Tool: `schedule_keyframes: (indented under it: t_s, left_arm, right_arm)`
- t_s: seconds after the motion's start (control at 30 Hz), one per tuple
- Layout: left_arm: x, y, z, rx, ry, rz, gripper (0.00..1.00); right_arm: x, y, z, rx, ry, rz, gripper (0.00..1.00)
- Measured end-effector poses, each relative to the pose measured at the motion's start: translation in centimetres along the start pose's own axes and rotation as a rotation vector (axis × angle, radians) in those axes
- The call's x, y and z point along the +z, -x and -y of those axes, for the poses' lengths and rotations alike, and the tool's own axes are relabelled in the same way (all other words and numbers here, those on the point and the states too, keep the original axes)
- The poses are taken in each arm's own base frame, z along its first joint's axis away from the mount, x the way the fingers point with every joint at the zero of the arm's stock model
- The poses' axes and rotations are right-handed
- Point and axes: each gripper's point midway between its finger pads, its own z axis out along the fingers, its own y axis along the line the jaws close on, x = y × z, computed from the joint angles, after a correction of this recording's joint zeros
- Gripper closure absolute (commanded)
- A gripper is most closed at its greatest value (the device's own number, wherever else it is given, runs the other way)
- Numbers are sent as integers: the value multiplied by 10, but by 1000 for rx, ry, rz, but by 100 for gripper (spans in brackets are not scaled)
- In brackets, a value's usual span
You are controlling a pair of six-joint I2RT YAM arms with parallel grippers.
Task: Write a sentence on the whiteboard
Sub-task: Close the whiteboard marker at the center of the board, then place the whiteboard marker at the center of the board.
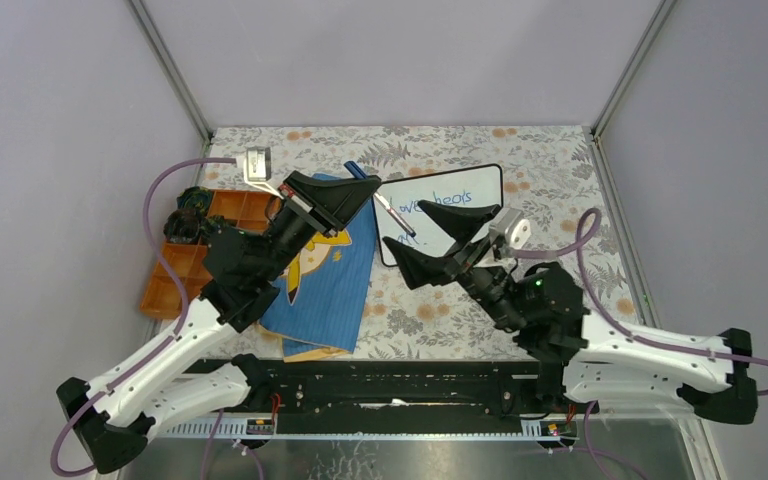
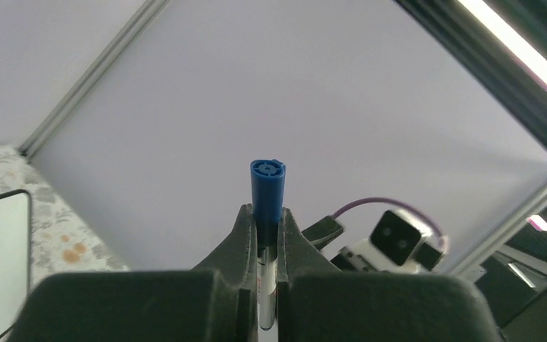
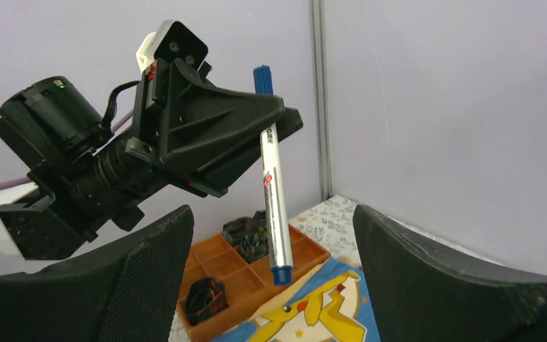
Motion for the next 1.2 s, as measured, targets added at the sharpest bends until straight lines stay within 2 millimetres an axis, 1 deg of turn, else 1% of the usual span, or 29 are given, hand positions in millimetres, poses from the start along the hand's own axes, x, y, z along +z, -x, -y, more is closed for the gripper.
schedule_keyframes:
  t_s: [0.13,0.23,0.3,0.37,0.43,0.53,0.7,0.8,0.87,1.1,1.2]
  left_arm:
    - [-2,-8,-10,87,50,-62,100]
    - [-9,-22,-19,169,74,-150,100]
    - [-18,-33,-24,218,78,-218,100]
    - [-28,-45,-25,259,59,-294,100]
    - [-36,-54,-22,285,27,-355,100]
    - [-49,-67,-17,312,-26,-437,100]
    - [-64,-80,-15,334,-75,-517,100]
    - [-70,-83,-14,339,-89,-533,100]
    - [-73,-84,-13,340,-95,-541,100]
    - [-79,-87,-11,336,-108,-556,100]
    - [-82,-87,-10,335,-111,-557,100]
  right_arm:
    - [-15,12,4,14,13,-98,12]
    - [-29,21,9,16,14,-183,12]
    - [-40,20,12,20,15,-247,14]
    - [-50,13,12,28,25,-306,17]
    - [-57,3,7,38,50,-362,22]
    - [-64,-24,-4,58,93,-473,26]
    - [-69,-69,-27,107,154,-621,31]
    - [-73,-83,-34,144,167,-654,36]
    - [-73,-85,-35,167,163,-649,39]
    - [-57,-75,-41,232,154,-570,41]
    - [-52,-76,-43,239,155,-558,45]
